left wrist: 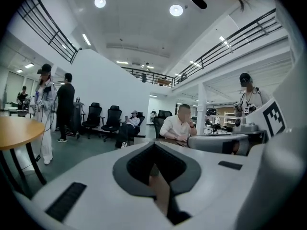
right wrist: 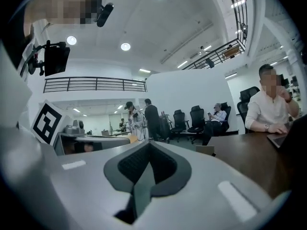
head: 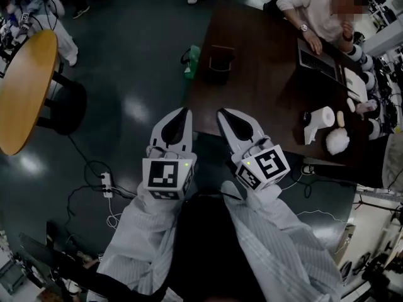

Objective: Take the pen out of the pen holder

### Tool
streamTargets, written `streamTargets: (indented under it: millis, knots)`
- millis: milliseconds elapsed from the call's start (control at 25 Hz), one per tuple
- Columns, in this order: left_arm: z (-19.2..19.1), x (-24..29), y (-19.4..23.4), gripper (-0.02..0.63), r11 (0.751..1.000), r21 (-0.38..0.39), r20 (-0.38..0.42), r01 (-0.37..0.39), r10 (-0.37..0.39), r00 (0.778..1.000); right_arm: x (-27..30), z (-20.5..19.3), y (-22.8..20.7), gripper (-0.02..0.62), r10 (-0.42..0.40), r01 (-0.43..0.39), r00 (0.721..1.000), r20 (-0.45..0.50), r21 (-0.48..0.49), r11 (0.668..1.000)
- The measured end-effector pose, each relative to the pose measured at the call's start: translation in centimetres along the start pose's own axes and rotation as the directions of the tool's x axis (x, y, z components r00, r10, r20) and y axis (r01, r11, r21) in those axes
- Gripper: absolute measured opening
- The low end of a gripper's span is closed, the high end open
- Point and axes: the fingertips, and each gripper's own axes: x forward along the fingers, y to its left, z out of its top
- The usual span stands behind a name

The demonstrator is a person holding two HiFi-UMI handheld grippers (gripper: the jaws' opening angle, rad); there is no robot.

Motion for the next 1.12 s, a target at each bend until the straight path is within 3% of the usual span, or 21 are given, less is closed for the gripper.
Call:
streamTargets:
  millis: [200, 560, 880, 1120]
  knots:
    - [-0.6, 5.0, 3.3, 0.005, 0.993, -0.004, -0.073, 0.121, -0.121, 0.99, 3.9, 0.1, -2.2, 0.003, -0.123, 0.124, 0.992, -0.023, 0.024, 0.992]
    - [-3.1, 12.2, 3.4, 0.005, 0.964, -0.004, -0.162, 0.266, -0.263, 0.951, 6.1, -2.3, -7.5, 0.003, -0.26, 0.268, 0.96, -0.099, 0.068, 0.961]
    - [-4.1, 16.8, 2.4, 0.005, 0.959, 0.006, -0.21, 0.285, -0.277, 0.938, 8.1, -2.9, -11.0, 0.003, -0.224, 0.237, 0.966, -0.13, 0.095, 0.967]
    - [-4.7, 20.2, 0.8, 0.005, 0.974, 0.043, -0.24, 0.224, -0.207, 0.948, 7.4, -1.8, -13.5, 0.003, -0.146, 0.155, 0.984, -0.107, 0.089, 0.984]
